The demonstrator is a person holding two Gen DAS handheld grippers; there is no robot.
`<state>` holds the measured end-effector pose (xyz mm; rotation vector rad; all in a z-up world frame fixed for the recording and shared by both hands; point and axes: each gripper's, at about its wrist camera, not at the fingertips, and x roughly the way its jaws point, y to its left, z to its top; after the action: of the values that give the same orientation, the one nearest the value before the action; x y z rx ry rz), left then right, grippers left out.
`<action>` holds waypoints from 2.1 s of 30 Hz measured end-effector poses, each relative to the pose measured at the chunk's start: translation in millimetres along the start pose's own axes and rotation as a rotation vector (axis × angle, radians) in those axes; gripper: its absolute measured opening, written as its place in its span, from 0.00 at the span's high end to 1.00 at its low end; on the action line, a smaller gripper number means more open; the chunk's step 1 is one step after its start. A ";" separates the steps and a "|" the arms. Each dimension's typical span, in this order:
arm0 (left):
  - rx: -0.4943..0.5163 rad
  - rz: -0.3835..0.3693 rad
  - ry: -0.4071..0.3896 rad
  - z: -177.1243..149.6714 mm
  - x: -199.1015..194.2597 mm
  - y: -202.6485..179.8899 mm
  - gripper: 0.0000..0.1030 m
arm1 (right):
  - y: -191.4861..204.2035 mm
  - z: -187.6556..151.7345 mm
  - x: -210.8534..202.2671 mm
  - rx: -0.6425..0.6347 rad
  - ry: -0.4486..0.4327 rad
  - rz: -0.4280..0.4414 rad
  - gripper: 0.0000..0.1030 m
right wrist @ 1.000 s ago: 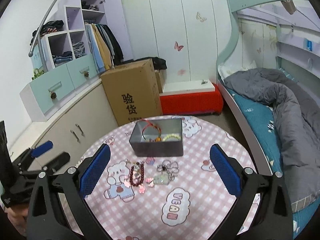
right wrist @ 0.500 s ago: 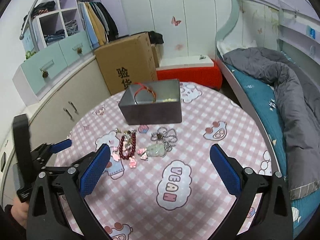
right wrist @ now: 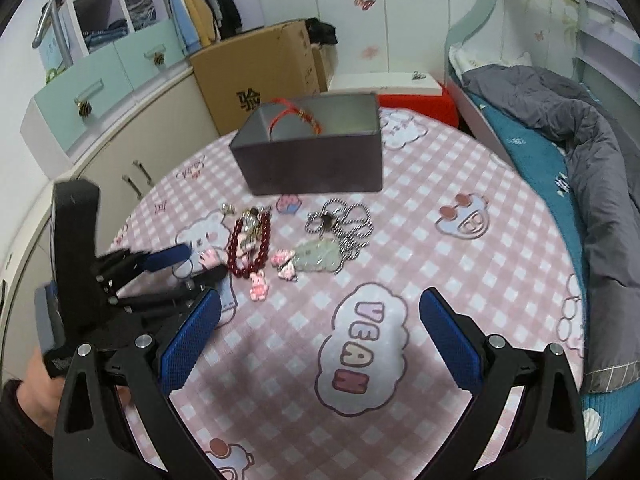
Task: Organize jewelry
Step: 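Grasp the pink bunny charm with the left gripper, then carry the pink bunny charm into the grey tin and release it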
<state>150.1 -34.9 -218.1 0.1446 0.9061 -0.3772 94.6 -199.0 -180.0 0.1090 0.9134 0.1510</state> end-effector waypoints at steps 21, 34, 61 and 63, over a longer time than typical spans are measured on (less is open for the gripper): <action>-0.104 -0.092 -0.050 -2.8 -31.2 35.5 0.72 | 51.6 -8.2 61.4 -0.196 0.027 0.046 0.86; -0.102 -0.108 -0.094 2.0 -51.2 34.0 0.72 | 27.9 -5.7 7.3 -0.103 -0.009 0.199 0.86; -0.072 -0.268 -0.195 179.0 -47.5 13.0 0.71 | -26.7 173.6 -3.1 -0.047 -0.174 0.215 0.84; -0.071 -0.263 -0.144 180.0 -34.2 10.5 0.48 | -32.0 173.0 11.5 -0.021 -0.131 0.211 0.81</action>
<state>268.1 -66.6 -81.3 -0.0674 0.7960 -0.5910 241.7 -233.6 -89.0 0.1934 0.7685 0.3461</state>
